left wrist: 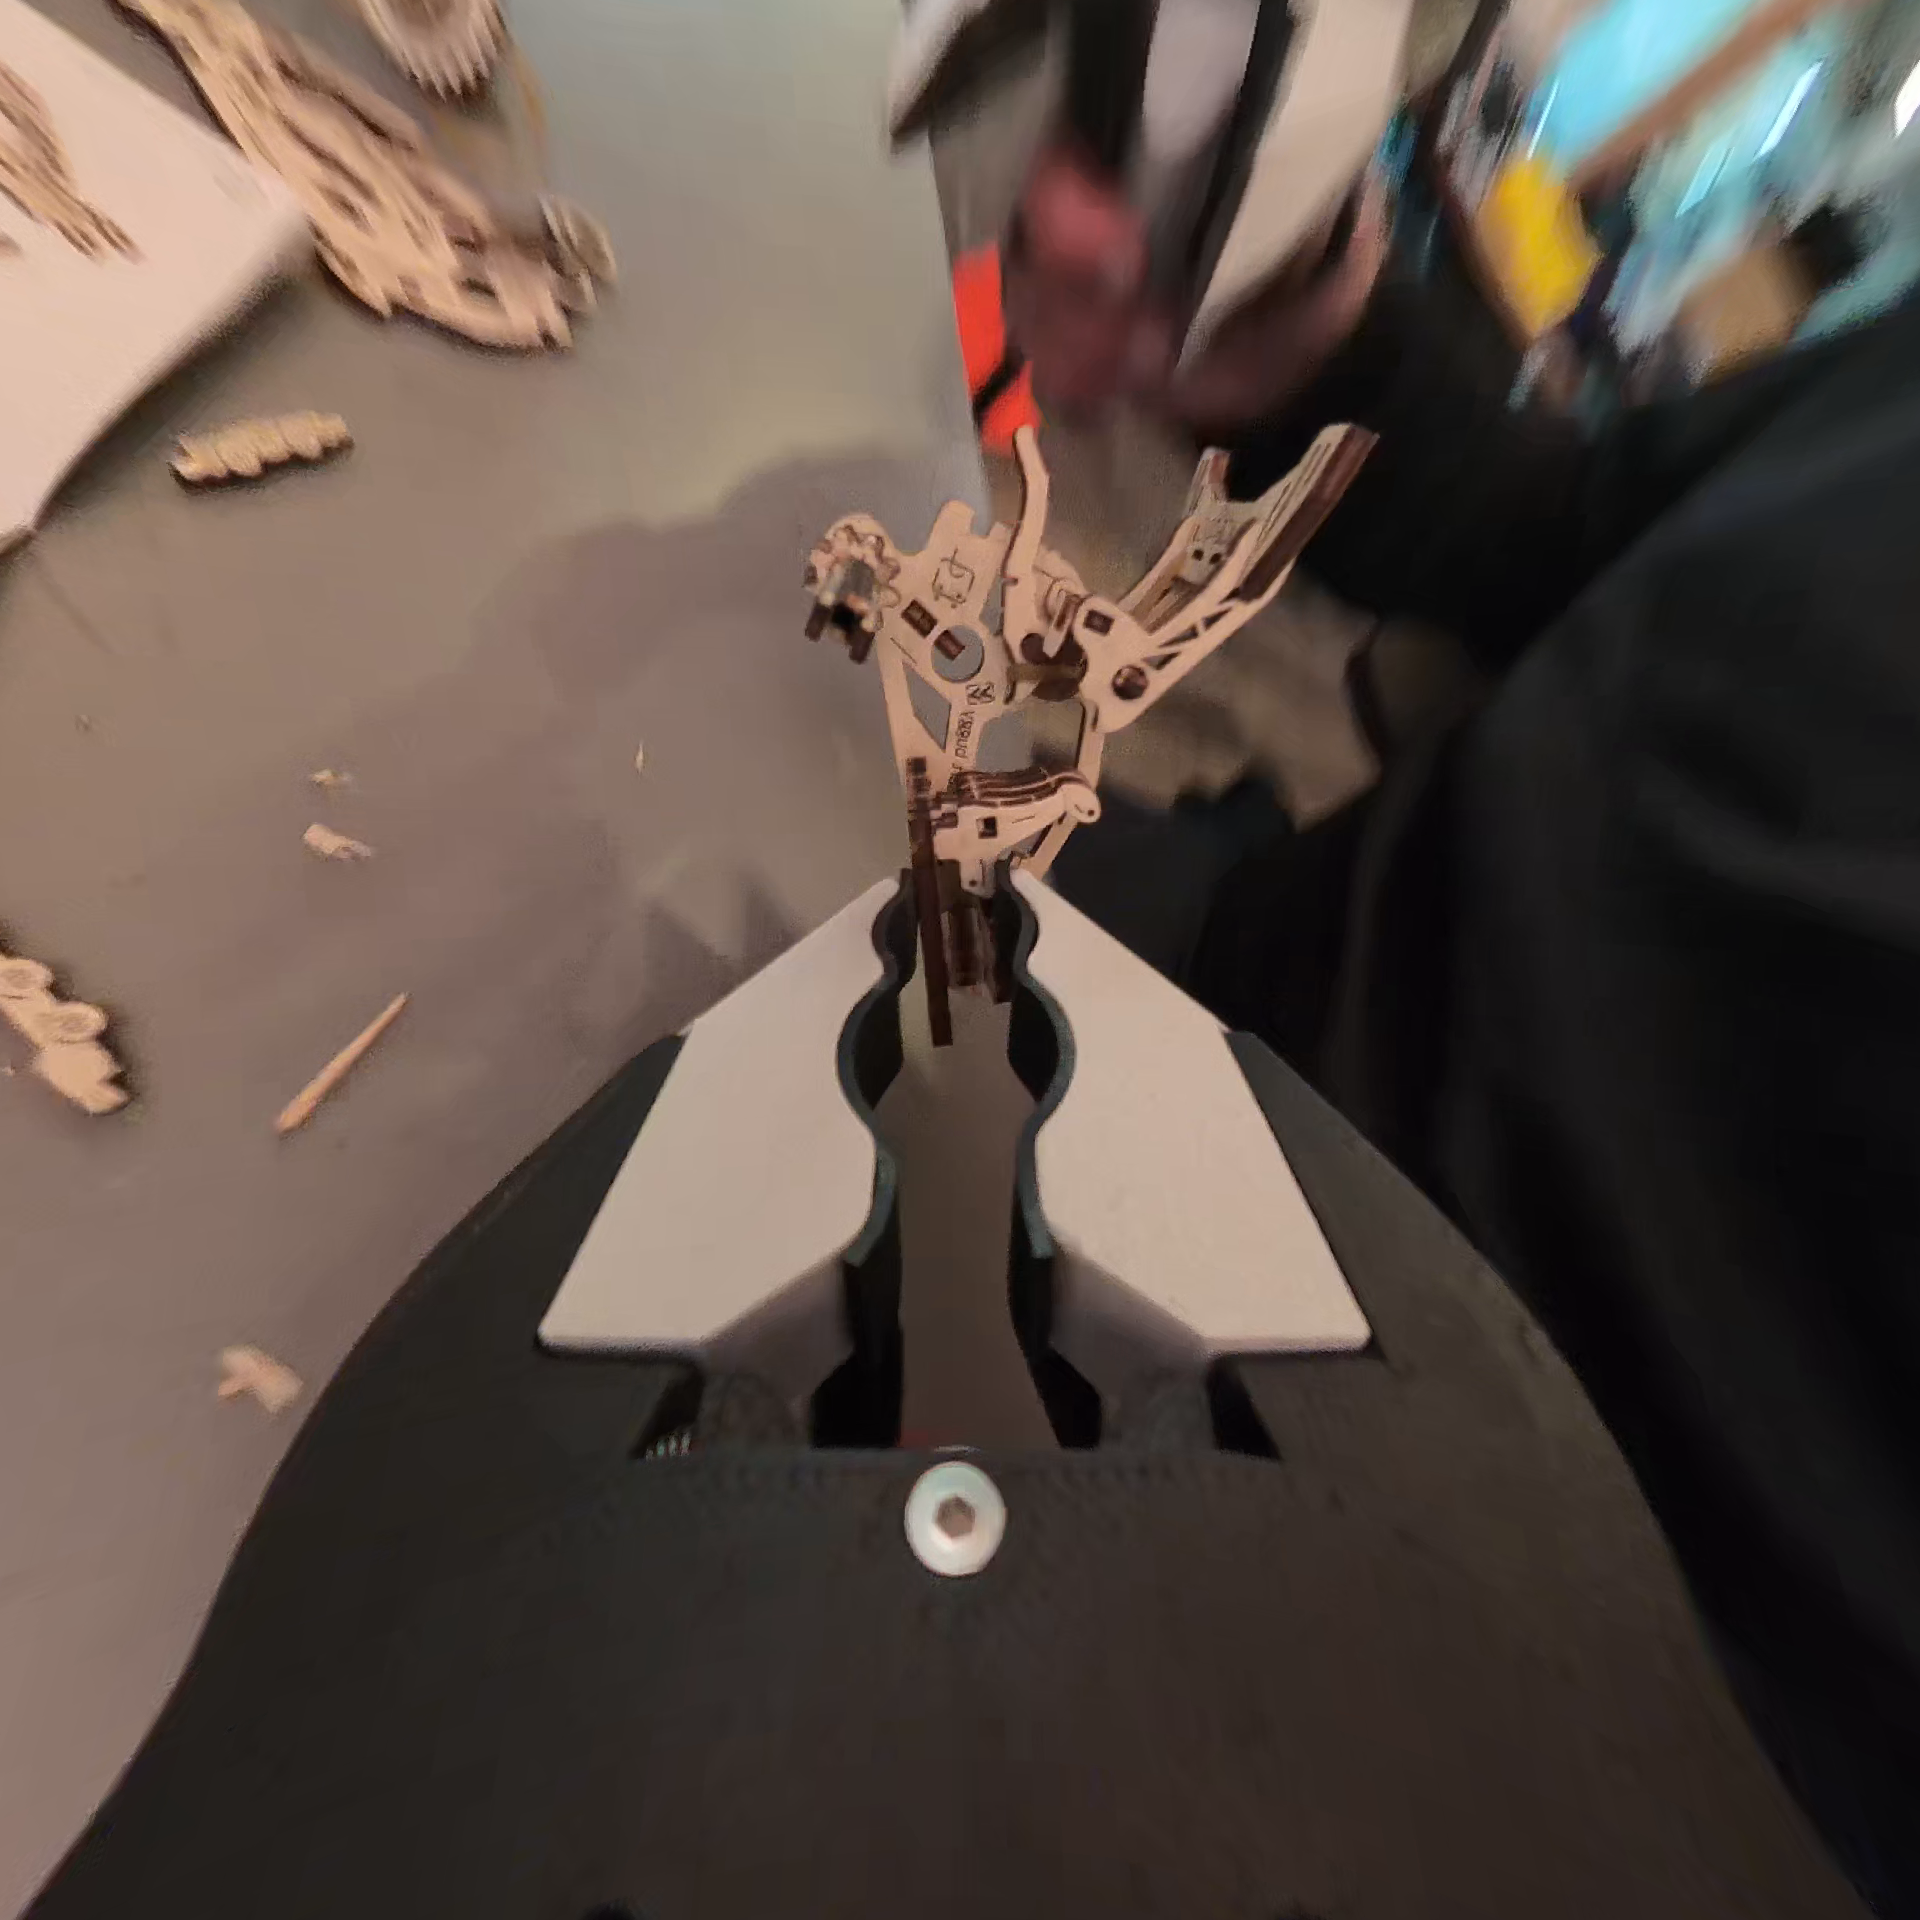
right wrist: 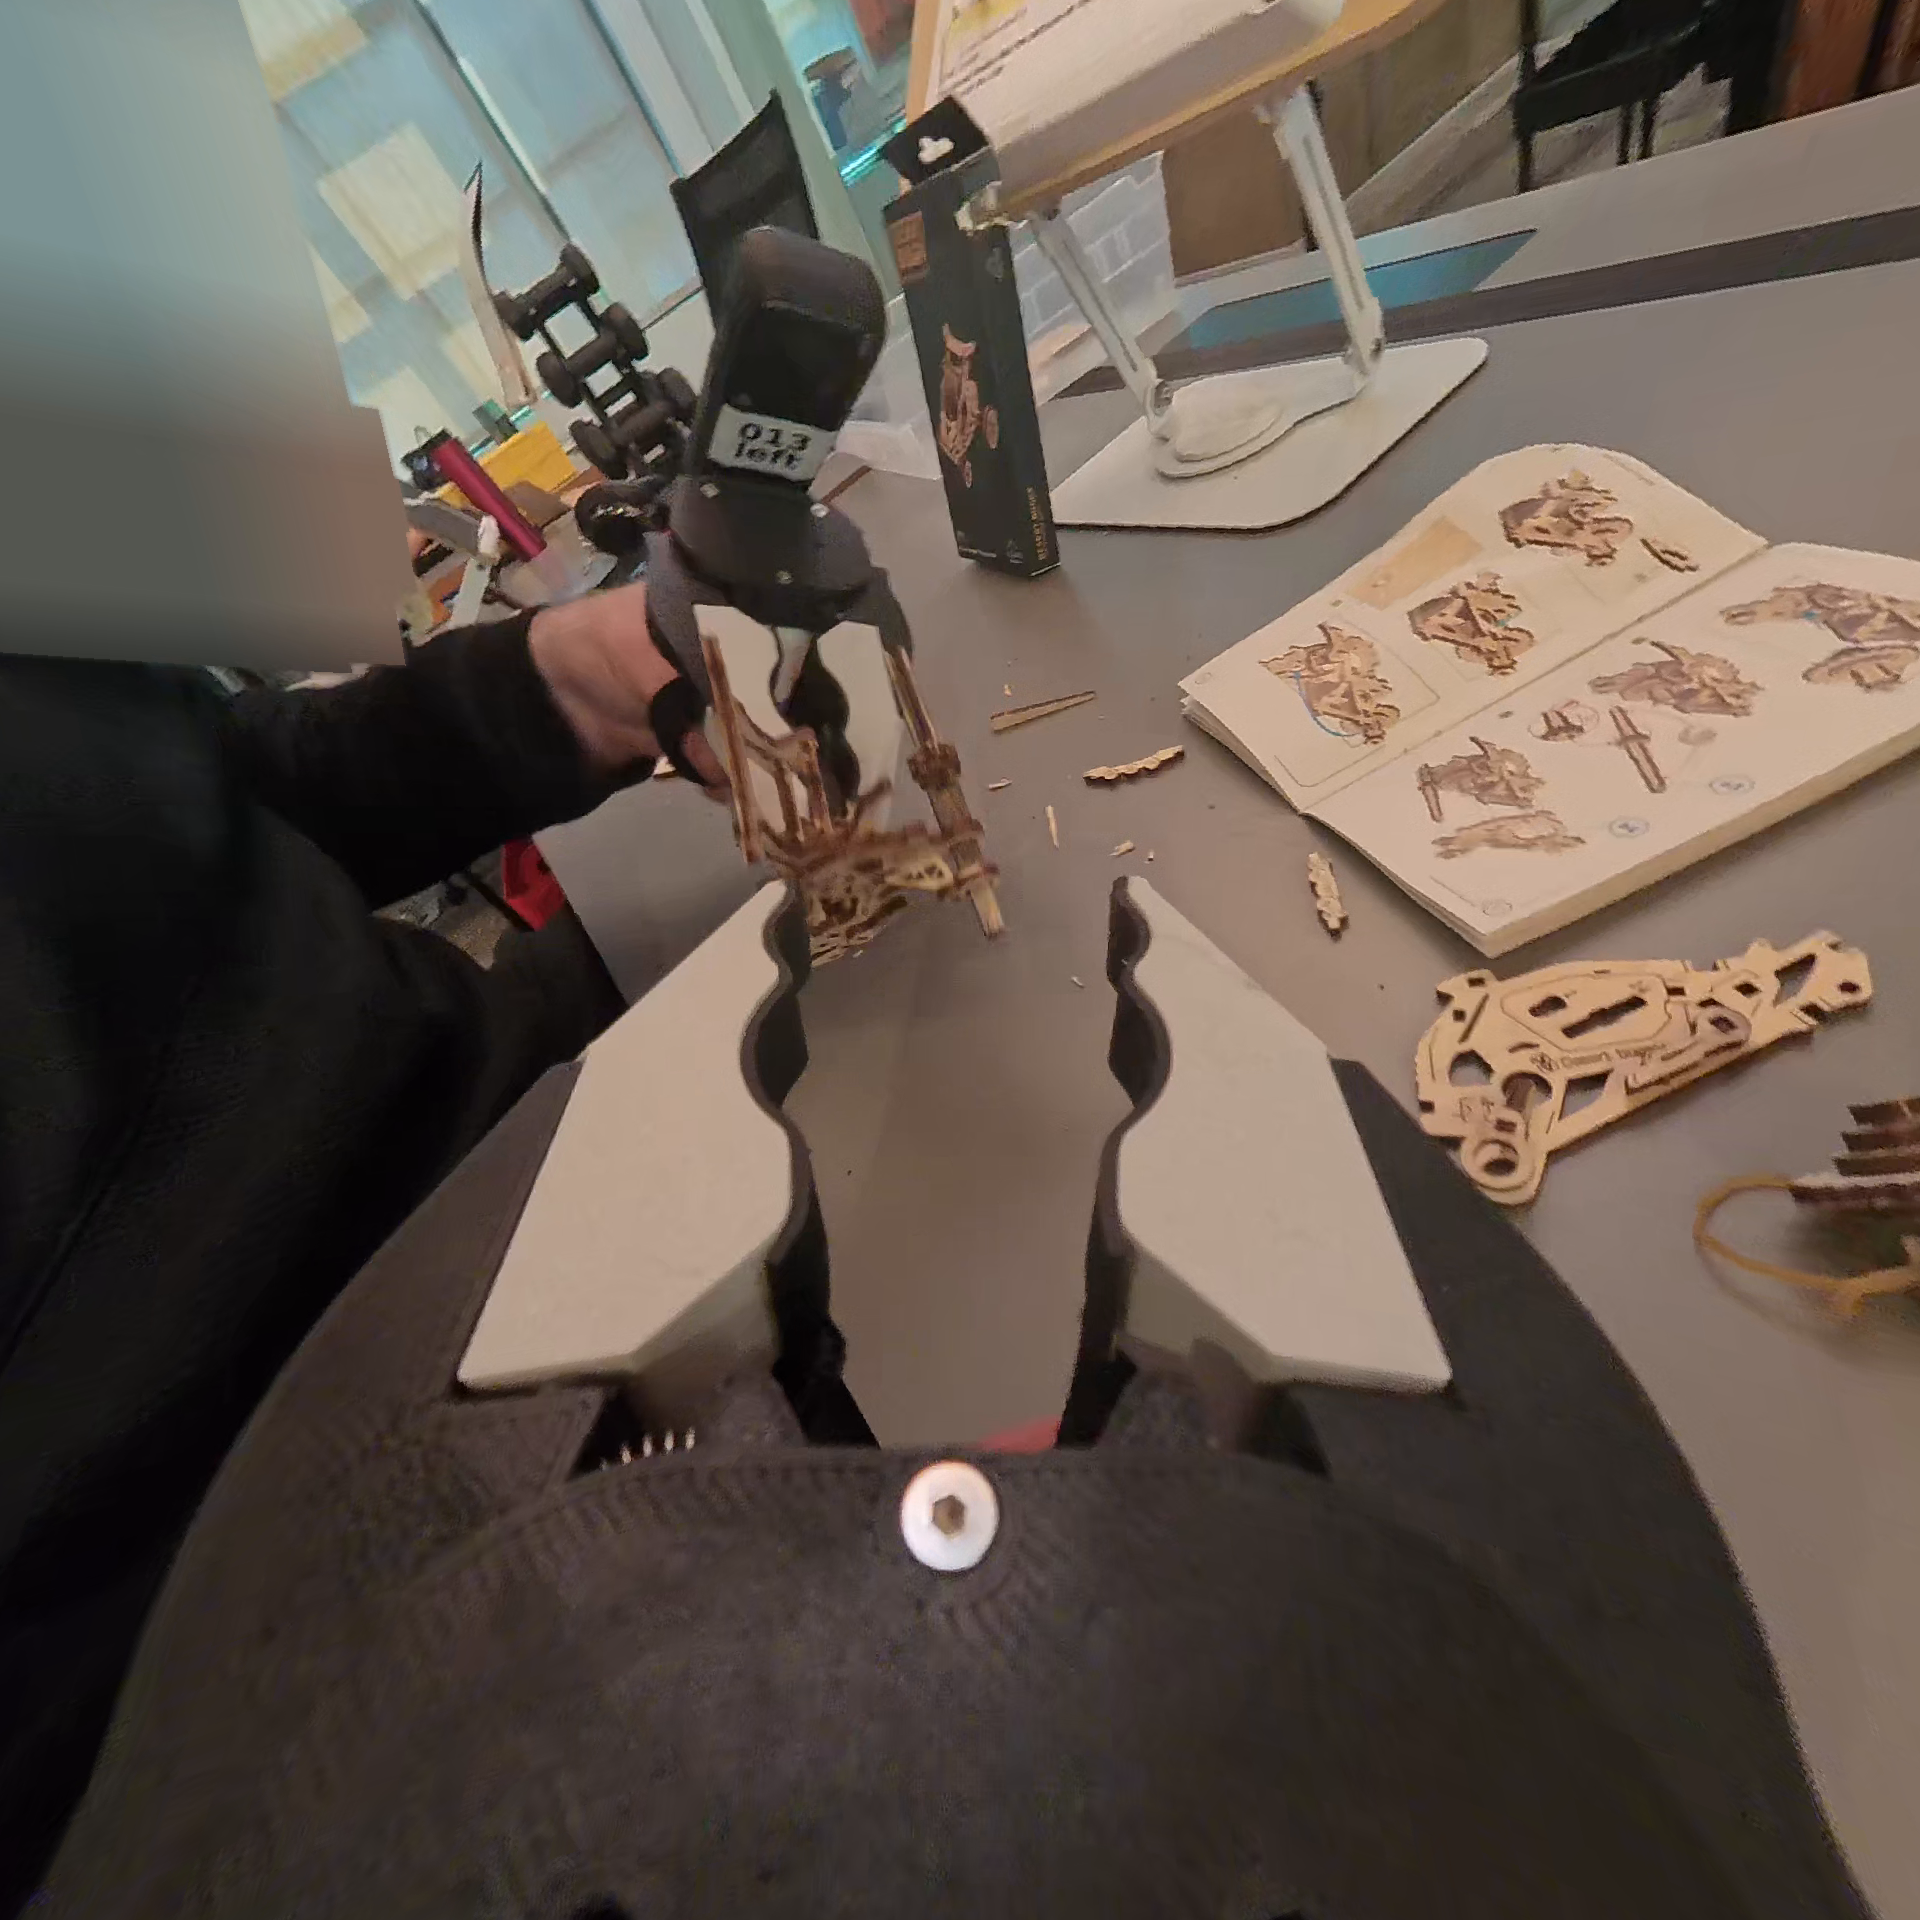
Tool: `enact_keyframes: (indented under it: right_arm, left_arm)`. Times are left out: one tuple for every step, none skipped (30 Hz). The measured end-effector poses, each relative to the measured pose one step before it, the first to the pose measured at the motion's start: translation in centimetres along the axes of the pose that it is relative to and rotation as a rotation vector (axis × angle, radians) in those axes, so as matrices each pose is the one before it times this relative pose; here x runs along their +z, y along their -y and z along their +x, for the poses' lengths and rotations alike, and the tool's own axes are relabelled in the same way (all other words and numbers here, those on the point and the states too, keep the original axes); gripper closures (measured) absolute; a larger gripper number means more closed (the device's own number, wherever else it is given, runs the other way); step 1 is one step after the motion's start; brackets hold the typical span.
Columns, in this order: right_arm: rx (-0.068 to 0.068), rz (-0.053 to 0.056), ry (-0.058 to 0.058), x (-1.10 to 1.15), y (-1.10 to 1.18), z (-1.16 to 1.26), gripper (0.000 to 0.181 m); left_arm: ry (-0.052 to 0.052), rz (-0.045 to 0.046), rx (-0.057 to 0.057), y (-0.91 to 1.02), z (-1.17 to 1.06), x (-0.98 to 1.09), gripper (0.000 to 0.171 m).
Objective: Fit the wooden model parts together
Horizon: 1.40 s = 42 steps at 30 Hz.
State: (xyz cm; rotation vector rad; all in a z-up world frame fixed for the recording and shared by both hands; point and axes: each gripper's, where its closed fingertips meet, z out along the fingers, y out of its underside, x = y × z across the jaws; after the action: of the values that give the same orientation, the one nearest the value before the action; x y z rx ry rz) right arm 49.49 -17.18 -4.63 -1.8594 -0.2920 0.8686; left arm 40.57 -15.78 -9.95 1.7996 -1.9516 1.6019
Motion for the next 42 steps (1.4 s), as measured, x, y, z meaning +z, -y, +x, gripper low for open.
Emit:
enact_keyframes:
  right_arm:
    - [-0.0050,-0.0055,0.0140,0.082,0.119,-0.149,0.126]
    - [-0.0023,-0.0016,0.0078,0.081,0.120,-0.037,0.126]
    - [0.0006,-0.0059,0.0072,0.113,-0.013,0.004,0.126]
    - [0.0020,-0.0149,0.0099,0.175,-0.196,-0.042,0.127]
    - [0.0014,-0.0190,0.0102,0.231,-0.287,-0.071,0.127]
    - [0.0018,-0.0183,0.0104,0.262,-0.299,-0.097,0.127]
    - [0.0059,-0.0170,0.0129,0.302,-0.295,-0.104,0.127]
    - [0.0112,-0.0147,0.0164,0.335,-0.282,-0.114,0.127]
    - [0.0140,-0.0133,0.0200,0.372,-0.277,-0.152,0.127]
    - [0.0117,-0.0134,0.0172,0.396,-0.265,-0.132,0.127]
    - [0.0037,-0.0119,0.0094,0.408,-0.263,-0.065,0.127]
    - [0.0006,-0.0095,0.0033,0.408,-0.256,0.045,0.127]
    - [0.0045,-0.0117,0.0057,0.410,-0.289,0.042,0.127]
    - [0.0071,-0.0100,0.0082,0.400,-0.264,-0.001,0.127]
    - [0.0059,-0.0039,0.0103,0.385,-0.176,-0.029,0.127]
    - [0.0065,-0.0033,0.0118,0.369,-0.176,-0.057,0.127]
    - [0.0053,-0.0042,0.0100,0.330,-0.180,-0.046,0.127]
    - [0.0034,-0.0020,0.0049,0.271,-0.149,0.024,0.128]
    - [0.0054,-0.0026,0.0040,0.231,-0.145,0.040,0.128]
    - [0.0052,-0.0015,0.0055,0.189,-0.133,-0.014,0.128]
    - [0.0034,0.0024,0.0046,0.125,-0.079,-0.013,0.129]
    - [0.0045,0.0037,0.0036,0.069,-0.051,0.004,0.129]
    - [0.0056,0.0040,0.0024,-0.005,-0.050,0.026,0.130]
    - [0.0048,0.0047,0.0007,-0.041,-0.033,0.049,0.130]
    - [0.0043,0.0043,-0.0003,-0.069,-0.035,0.082,0.129]
    - [0.0047,0.0027,-0.0014,-0.061,-0.066,0.091,0.129]
    - [0.0043,0.0010,-0.0026,-0.057,-0.092,0.117,0.129]
    - [0.0040,-0.0008,-0.0022,-0.021,-0.103,0.094,0.129]
    - [0.0037,-0.0017,0.0007,-0.016,-0.103,0.033,0.129]
    - [0.0017,-0.0002,0.0010,-0.020,-0.036,-0.010,0.129]
    - [-0.0006,0.0012,-0.0006,-0.020,0.014,-0.011,0.129]
    - [0.0005,-0.0015,-0.0011,-0.026,-0.018,0.006,0.129]
    - [0.0009,-0.0040,-0.0010,-0.012,-0.058,0.014,0.129]
    - [-0.0010,-0.0018,-0.0020,-0.038,-0.035,0.016,0.129]
    - [-0.0013,-0.0003,-0.0037,-0.072,-0.036,0.035,0.129]
    - [-0.0007,0.0003,-0.0046,-0.132,-0.017,0.036,0.129]
    - [-0.0010,0.0031,-0.0042,-0.179,0.018,0.008,0.129]
    - [-0.0013,0.0046,-0.0055,-0.225,0.028,0.021,0.129]
    - [-0.0038,0.0042,-0.0080,-0.270,0.038,0.046,0.129]
    - [-0.0051,0.0031,-0.0101,-0.289,0.013,0.074,0.129]
    - [-0.0026,0.0023,-0.0099,-0.281,-0.002,0.097,0.129]
    - [-0.0004,0.0024,-0.0073,-0.253,-0.012,0.071,0.129]
  left_arm:
    - [0.0037,-0.06268,0.0182,-0.589,-0.260,-0.114,0.160]
    - [0.0010,-0.05989,0.0159,-0.401,-0.172,-0.147,0.160]
    - [-0.0037,-0.05469,0.0177,-0.275,-0.074,-0.139,0.160]
    - [-0.0111,-0.05490,0.0103,-0.330,-0.047,-0.077,0.160]
    - [-0.0148,-0.05948,0.0084,-0.432,-0.016,-0.014,0.160]
    - [-0.0154,-0.06306,0.0152,-0.420,0.085,0.046,0.160]
    - [-0.0174,-0.06312,0.0181,-0.289,0.206,0.072,0.160]
    - [-0.0194,-0.06222,0.0108,-0.396,0.064,0.085,0.160]
    - [-0.0055,-0.05754,0.0126,-0.315,-0.194,0.062,0.160]
    - [-0.0040,-0.04715,0.0127,-0.159,-0.256,0.049,0.160]
    - [-0.0272,-0.03731,0.0074,-0.082,0.023,0.066,0.160]
    - [-0.0282,-0.03482,0.0029,-0.078,0.023,0.066,0.160]
    - [-0.0066,-0.03831,0.0017,-0.097,-0.249,0.070,0.160]
    - [-0.0084,-0.04160,0.0054,-0.143,-0.150,0.145,0.160]
    - [-0.0240,-0.03702,0.0110,-0.086,0.161,0.180,0.160]
    - [-0.0222,-0.02880,0.0086,0.023,0.133,0.140,0.159]
    - [-0.0175,-0.02290,0.0050,0.091,0.055,0.091,0.160]
    - [-0.0105,-0.02176,0.0069,0.071,-0.055,0.054,0.159]
    - [0.0013,-0.01645,0.0069,0.090,-0.263,0.011,0.160]
    - [-0.0037,-0.00794,-0.0017,0.100,-0.284,-0.029,0.160]
    - [-0.0154,-0.00681,-0.0018,0.001,-0.142,-0.006,0.159]
    - [0.0056,0.00196,-0.0009,0.060,-0.422,-0.062,0.159]
    - [-0.0053,0.01269,-0.0113,0.176,-0.275,-0.062,0.157]
    - [-0.0156,0.00992,-0.0046,0.141,-0.068,-0.061,0.156]
    - [0.0100,0.01239,0.0041,0.165,-0.377,-0.130,0.155]
    - [0.0090,0.01364,-0.0054,0.160,-0.376,-0.133,0.151]
    - [0.0054,0.00695,-0.0015,0.052,-0.223,-0.088,0.147]
    - [0.0148,0.00465,0.0068,-0.002,-0.237,-0.121,0.145]
    - [0.0149,0.01710,0.0085,0.177,-0.204,-0.176,0.142]
    - [-0.0017,0.02387,0.0070,0.240,0.082,-0.198,0.138]
    - [0.0066,0.01808,0.0063,0.113,-0.013,-0.215,0.137]
    - [0.0147,0.02539,-0.0009,0.152,-0.116,-0.294,0.134]
    - [0.0074,0.03131,-0.0014,0.194,0.051,-0.334,0.131]
    - [0.0146,0.02982,0.0030,0.108,0.055,-0.371,0.129]
    - [0.0243,0.02820,0.0045,0.011,0.039,-0.399,0.125]
    - [0.0285,0.02585,0.0007,-0.109,0.090,-0.431,0.122]
    - [0.0415,0.03208,0.0018,-0.062,0.000,-0.407,0.120]
    - [0.0433,0.04331,0.0059,0.088,0.047,-0.289,0.117]
    - [0.0266,0.04176,0.0027,0.059,0.375,-0.082,0.116]
    - [0.0450,0.02470,0.0087,-0.143,0.179,0.075,0.114]
    - [0.0627,0.01696,0.0161,-0.177,-0.006,0.144,0.111]
    - [0.0417,0.02462,0.0040,-0.026,0.254,0.214,0.110]
